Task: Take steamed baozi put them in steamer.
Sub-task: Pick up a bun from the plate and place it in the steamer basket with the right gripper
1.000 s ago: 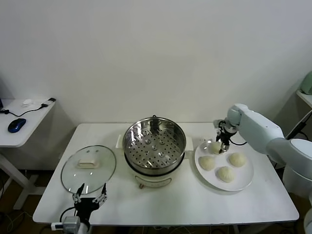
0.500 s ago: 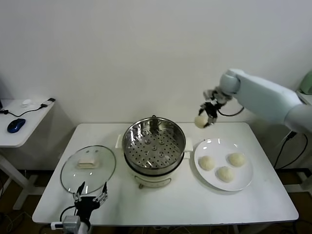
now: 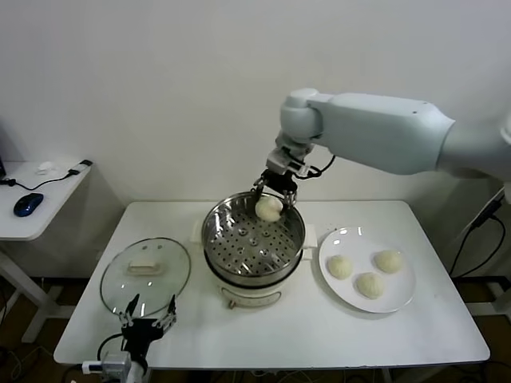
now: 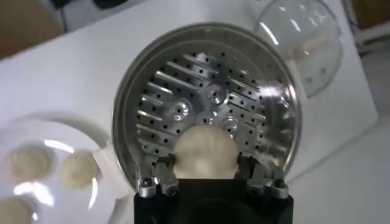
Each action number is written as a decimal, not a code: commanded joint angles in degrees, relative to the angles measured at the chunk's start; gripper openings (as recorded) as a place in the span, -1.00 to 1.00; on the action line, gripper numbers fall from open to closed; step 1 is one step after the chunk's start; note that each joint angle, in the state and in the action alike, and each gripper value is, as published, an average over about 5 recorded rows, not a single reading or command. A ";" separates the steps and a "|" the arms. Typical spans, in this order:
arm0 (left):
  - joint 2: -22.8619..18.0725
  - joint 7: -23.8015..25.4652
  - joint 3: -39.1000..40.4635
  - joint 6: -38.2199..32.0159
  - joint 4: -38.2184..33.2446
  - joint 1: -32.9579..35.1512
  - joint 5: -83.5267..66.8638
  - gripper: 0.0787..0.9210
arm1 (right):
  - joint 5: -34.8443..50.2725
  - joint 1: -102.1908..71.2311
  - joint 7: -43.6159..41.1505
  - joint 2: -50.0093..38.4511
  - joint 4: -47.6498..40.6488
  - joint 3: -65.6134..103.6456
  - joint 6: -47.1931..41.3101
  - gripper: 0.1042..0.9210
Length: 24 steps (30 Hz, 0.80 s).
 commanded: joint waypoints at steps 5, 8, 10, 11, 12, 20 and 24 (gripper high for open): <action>-0.07 -0.39 -0.20 -0.54 0.59 0.25 0.28 0.77 | -17.89 -11.80 3.55 7.60 -14.03 6.86 11.82 0.45; -0.06 -0.52 -0.27 -0.74 0.92 0.14 0.26 0.77 | -19.83 -13.32 4.48 8.60 -15.88 8.17 12.33 0.45; -0.03 -0.54 -0.29 -0.79 1.02 0.04 0.22 0.77 | -21.27 -13.95 4.78 9.20 -17.06 8.98 12.66 0.45; -0.02 -0.54 -0.29 -0.78 1.05 -0.02 0.20 0.77 | -21.82 -14.16 4.82 9.43 -17.58 9.27 12.75 0.45; -0.01 -0.54 -0.28 -0.76 1.03 -0.05 0.18 0.77 | -22.12 -14.28 4.79 9.55 -17.92 9.36 12.79 0.45; -0.05 -0.68 -0.21 -0.58 0.85 -0.39 0.06 0.77 | -22.04 -14.23 7.07 9.51 -19.38 9.92 13.05 0.49; -0.03 -0.89 -0.32 -0.62 0.76 -0.38 0.00 0.77 | -17.82 -12.66 8.42 8.21 -17.55 9.51 12.49 0.68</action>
